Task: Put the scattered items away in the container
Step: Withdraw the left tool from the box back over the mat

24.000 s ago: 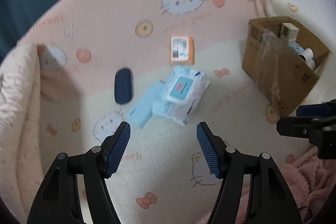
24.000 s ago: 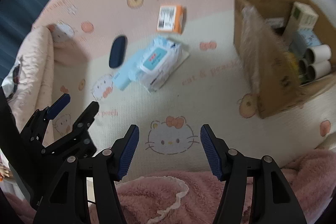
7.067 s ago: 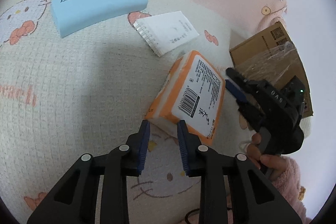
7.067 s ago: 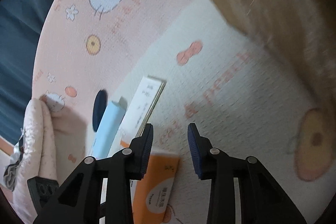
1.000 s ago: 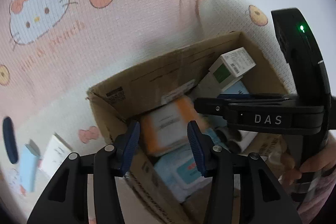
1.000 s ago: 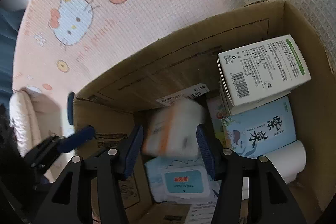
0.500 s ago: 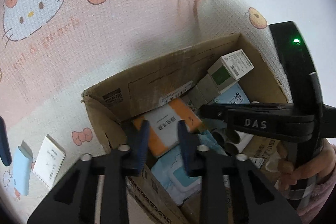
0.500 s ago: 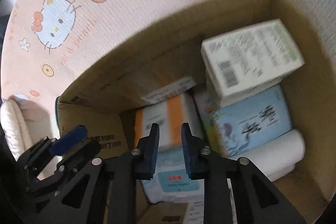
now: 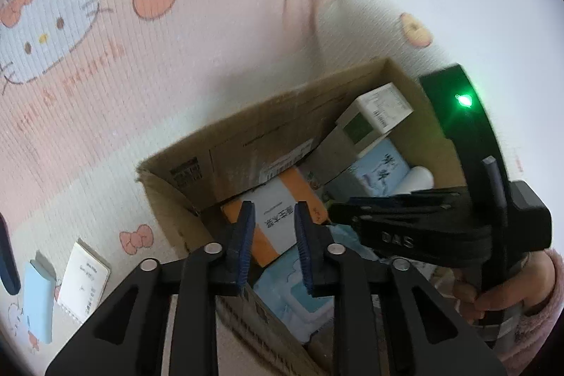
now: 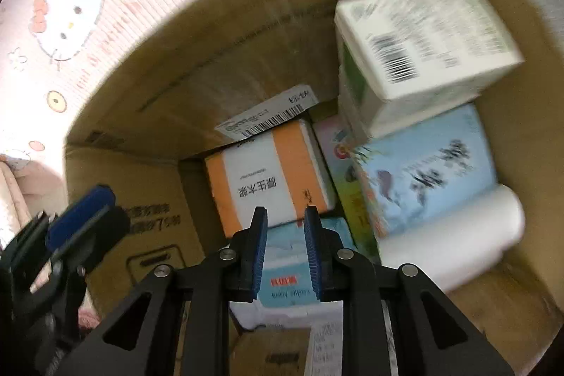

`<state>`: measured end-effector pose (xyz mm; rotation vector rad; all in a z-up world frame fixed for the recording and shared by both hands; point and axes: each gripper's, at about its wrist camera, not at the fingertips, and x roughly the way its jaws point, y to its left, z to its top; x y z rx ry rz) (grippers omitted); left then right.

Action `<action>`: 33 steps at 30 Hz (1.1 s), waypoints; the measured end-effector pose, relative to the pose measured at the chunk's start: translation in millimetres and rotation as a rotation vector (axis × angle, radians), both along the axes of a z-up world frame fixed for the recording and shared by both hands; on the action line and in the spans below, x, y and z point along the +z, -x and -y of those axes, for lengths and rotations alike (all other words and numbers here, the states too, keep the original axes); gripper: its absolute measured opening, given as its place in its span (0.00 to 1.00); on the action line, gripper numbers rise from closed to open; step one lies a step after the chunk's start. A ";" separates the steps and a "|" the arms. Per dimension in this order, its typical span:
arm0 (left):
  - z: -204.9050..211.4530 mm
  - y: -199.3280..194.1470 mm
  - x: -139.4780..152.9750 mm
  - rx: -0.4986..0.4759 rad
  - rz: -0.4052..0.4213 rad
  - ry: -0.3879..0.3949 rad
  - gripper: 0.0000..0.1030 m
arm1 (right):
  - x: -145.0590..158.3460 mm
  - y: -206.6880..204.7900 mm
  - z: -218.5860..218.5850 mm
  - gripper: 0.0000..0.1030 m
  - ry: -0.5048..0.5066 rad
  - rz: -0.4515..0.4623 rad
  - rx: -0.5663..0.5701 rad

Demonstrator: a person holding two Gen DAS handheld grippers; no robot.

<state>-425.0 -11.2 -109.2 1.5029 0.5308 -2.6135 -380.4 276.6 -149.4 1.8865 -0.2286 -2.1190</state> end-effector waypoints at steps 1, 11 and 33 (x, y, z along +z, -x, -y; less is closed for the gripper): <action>1.3 -4.6 5.9 -0.002 -0.024 0.000 0.40 | 13.3 -7.6 -3.6 0.18 0.007 -0.024 -0.014; 13.6 -73.4 47.1 0.001 -0.172 -0.002 0.56 | 114.4 -90.3 13.3 0.61 -0.096 -0.295 -0.074; 59.3 -267.1 -1.5 0.084 -0.288 0.078 0.59 | 83.5 -253.6 86.2 0.62 0.190 -0.544 -0.204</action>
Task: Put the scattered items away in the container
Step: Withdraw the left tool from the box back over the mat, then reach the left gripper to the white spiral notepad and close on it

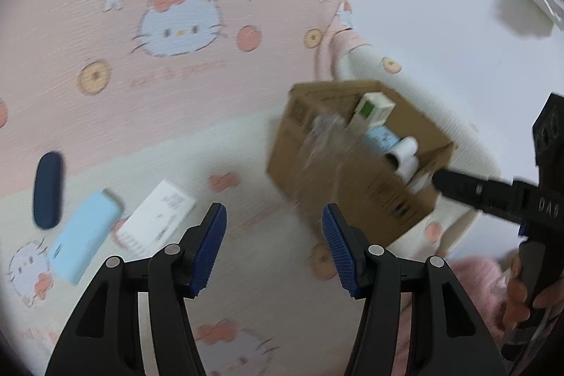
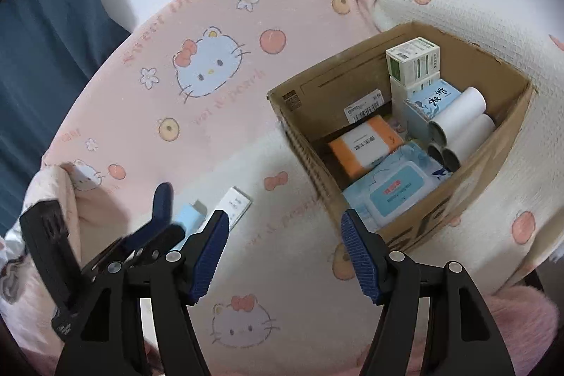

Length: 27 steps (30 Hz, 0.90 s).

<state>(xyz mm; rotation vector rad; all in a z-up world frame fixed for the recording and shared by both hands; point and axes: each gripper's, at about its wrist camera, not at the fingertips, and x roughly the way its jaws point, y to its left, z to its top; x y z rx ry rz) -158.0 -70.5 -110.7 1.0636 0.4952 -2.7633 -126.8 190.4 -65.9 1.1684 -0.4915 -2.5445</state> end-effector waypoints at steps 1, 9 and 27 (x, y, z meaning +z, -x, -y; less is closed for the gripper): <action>4.3 -7.8 -6.2 0.010 0.004 -0.002 0.59 | -3.4 -5.7 8.8 0.62 -0.009 -0.032 0.008; 47.9 -69.3 -60.6 0.208 0.037 -0.104 0.59 | -35.4 -29.3 78.5 0.79 -0.085 -0.149 0.236; 135.9 -46.9 -132.2 0.340 0.137 -0.324 0.59 | -112.2 74.9 152.7 0.79 -0.121 0.098 0.378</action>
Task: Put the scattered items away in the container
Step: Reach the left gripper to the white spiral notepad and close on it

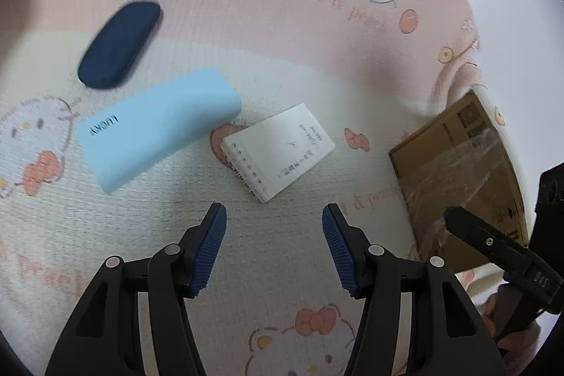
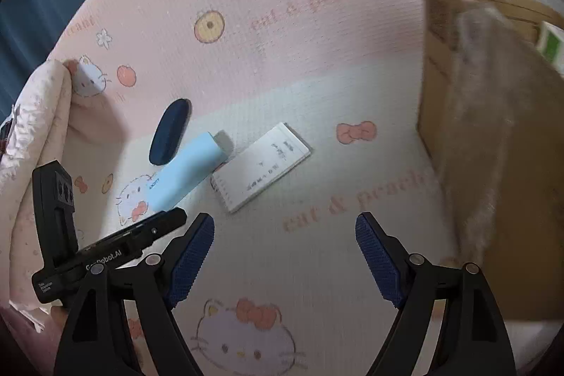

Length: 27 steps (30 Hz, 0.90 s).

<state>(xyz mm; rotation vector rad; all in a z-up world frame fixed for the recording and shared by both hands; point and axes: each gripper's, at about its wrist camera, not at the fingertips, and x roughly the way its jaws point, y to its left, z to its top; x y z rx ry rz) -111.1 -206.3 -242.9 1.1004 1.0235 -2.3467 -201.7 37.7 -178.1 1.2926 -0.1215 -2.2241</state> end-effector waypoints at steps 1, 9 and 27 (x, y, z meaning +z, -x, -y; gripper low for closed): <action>2.3 3.7 -4.1 -0.001 0.007 -0.016 0.59 | -3.7 4.7 4.8 0.79 -0.017 0.001 0.009; 17.6 28.6 -36.3 0.070 0.063 -0.016 0.59 | -45.2 59.6 40.8 0.79 -0.009 0.017 0.084; 29.9 48.8 -52.3 0.088 0.080 -0.037 0.38 | -94.9 101.2 77.2 0.43 0.026 -0.007 0.171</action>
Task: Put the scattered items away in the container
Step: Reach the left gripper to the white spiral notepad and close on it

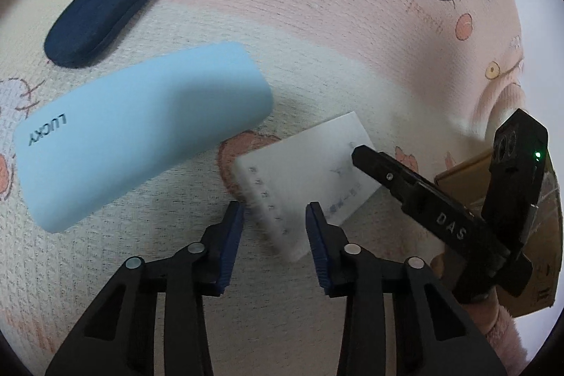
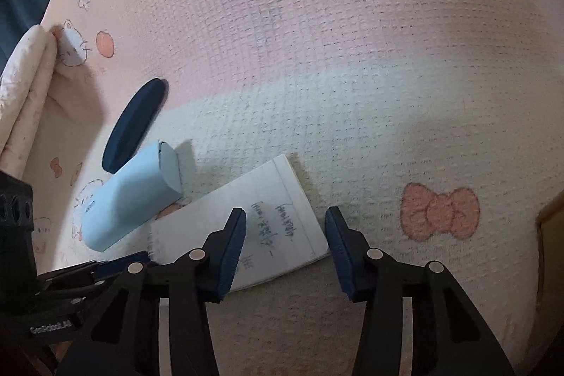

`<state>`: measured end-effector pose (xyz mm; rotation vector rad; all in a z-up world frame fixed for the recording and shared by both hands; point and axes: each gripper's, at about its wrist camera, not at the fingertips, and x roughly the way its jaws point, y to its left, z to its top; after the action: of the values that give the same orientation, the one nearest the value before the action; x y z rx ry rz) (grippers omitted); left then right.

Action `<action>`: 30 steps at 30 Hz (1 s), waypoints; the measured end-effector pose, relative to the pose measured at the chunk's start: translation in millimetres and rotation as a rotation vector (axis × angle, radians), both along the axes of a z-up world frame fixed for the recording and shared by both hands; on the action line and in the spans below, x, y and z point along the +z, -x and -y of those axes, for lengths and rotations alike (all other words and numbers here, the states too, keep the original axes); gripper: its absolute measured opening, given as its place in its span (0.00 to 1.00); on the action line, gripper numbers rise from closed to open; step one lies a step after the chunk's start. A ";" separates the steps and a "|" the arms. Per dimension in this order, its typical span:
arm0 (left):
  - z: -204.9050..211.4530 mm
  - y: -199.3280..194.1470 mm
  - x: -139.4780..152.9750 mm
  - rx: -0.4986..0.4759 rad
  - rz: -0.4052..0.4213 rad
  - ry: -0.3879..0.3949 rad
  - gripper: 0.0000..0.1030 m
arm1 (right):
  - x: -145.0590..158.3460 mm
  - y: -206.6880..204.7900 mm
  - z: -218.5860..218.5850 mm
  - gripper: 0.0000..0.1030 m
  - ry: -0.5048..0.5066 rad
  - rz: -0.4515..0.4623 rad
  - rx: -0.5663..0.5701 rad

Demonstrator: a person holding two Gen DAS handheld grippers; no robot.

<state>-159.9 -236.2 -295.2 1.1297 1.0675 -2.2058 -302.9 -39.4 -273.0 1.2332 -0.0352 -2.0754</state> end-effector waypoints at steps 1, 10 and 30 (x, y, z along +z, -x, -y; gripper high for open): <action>-0.5 0.8 -0.1 -0.002 0.003 0.005 0.38 | 1.0 -2.8 0.4 0.43 -0.015 0.000 0.003; -5.7 -12.5 -2.2 -0.070 0.009 -0.047 0.38 | 4.4 -45.0 -12.7 0.38 -0.140 0.092 0.033; -61.2 -66.4 4.5 -0.238 0.104 -0.066 0.38 | 8.9 -149.2 -53.9 0.38 -0.178 0.290 -0.034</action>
<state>-93.5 -175.0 -290.7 1.4507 1.0141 -2.2736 -153.7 14.5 -264.2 1.6458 -0.0039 -1.9444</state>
